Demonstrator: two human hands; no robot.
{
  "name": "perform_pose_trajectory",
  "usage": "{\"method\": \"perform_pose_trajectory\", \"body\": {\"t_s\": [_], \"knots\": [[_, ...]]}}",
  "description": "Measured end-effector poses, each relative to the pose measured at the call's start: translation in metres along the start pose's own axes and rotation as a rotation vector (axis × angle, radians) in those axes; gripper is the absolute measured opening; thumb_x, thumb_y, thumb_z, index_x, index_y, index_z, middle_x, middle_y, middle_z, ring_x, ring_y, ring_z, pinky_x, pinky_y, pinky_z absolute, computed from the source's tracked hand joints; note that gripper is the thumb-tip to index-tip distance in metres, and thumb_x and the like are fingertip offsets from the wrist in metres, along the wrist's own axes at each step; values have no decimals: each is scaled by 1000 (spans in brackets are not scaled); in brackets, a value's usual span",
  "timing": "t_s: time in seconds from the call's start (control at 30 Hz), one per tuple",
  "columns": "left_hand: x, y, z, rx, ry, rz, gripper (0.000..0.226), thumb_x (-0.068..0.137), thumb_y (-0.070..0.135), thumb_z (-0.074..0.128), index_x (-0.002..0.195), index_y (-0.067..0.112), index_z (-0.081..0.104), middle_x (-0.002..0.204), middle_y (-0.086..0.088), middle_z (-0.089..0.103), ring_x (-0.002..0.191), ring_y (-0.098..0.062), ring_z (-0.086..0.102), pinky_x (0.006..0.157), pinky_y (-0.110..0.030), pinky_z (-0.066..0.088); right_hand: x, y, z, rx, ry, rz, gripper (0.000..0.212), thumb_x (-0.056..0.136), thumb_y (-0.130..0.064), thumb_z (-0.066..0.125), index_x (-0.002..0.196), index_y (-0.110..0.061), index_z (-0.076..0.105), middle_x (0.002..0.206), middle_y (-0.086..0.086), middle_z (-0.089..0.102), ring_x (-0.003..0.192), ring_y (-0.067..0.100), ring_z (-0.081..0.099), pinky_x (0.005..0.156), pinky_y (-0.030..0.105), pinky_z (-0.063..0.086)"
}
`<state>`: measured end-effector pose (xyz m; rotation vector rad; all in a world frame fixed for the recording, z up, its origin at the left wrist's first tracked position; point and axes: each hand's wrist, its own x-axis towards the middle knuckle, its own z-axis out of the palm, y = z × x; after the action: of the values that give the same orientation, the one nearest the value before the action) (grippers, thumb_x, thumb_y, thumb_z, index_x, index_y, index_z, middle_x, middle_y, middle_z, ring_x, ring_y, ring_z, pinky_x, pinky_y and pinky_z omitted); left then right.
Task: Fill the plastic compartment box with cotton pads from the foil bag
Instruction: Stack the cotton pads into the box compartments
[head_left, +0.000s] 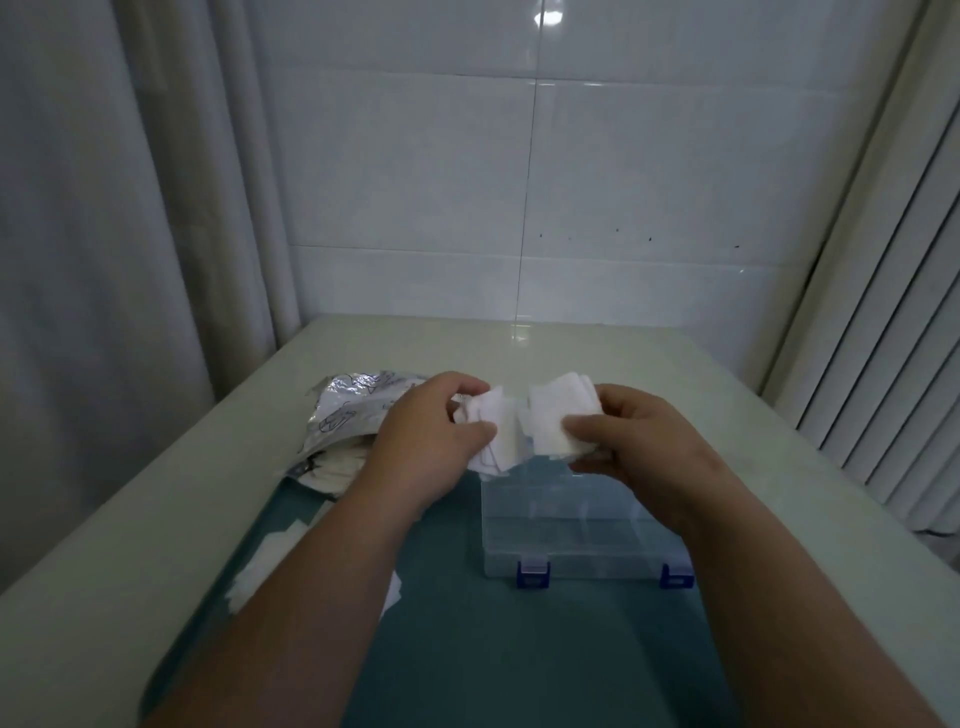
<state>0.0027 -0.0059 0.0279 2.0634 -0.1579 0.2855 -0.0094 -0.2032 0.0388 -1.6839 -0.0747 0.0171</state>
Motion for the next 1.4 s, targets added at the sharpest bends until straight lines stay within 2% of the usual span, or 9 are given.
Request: {"method": "perform_pose_trajectory", "body": {"t_s": [0.17,0.37,0.5,0.7,0.8,0.87,0.93,1.2,1.4], "knots": [[-4,-8,5,-166,-6,-80,36,79,22,77,111,31,63,95,1,71,82,-12,69,62,-25,54,3,4,7,0,-47,-63,31,79,-16,75,108,-15,63,96,5,74,92,23,70,77,32,58],[-3,-10,7,-353,-82,-145,36,79,7,75,107,27,65,96,-14,72,85,-28,72,75,-45,61,5,11,24,-364,36,-133,27,82,-32,73,105,-30,59,105,-9,63,89,11,62,72,22,54],[-2,-14,6,-417,-149,-151,44,79,-1,72,110,29,63,99,-16,71,90,-34,71,80,-53,59,1,10,22,-394,-58,-20,41,82,-36,72,113,-30,47,107,-5,60,88,11,59,64,19,46],[-1,-8,5,-518,-67,-206,39,82,-3,53,108,22,67,101,-13,72,95,-31,69,82,-43,59,1,9,26,-422,-2,-90,43,76,-33,78,107,-31,48,100,-10,60,85,9,61,59,14,49],[-2,-4,8,-649,0,-227,22,94,21,50,104,18,70,101,-10,73,99,-27,68,86,-38,54,1,9,27,-564,37,-178,37,72,-32,80,101,-33,55,93,-14,63,79,7,63,62,18,53],[-4,-4,14,-604,6,-214,33,90,51,53,100,25,71,104,-4,72,103,-24,65,90,-40,50,1,10,30,-638,27,-211,33,72,-33,80,97,-34,59,89,-14,64,76,6,62,62,19,53],[-7,-4,19,-496,20,-189,43,81,64,52,96,28,70,104,4,72,105,-20,63,93,-42,47,2,13,33,-668,-1,-218,32,72,-33,80,97,-34,61,87,-14,65,74,4,61,59,15,47],[-14,0,30,-290,184,-94,23,93,27,53,91,8,65,92,-11,64,80,-17,55,67,-32,40,4,16,37,-501,-33,-150,32,72,-25,82,94,-27,58,88,-8,67,65,11,69,65,31,61],[-9,-11,35,-172,204,-122,15,92,24,52,84,18,63,80,5,62,77,-13,55,65,-31,41,4,20,34,-624,-60,-159,47,69,-31,84,104,-33,53,101,-15,58,80,8,62,71,26,55]]}}
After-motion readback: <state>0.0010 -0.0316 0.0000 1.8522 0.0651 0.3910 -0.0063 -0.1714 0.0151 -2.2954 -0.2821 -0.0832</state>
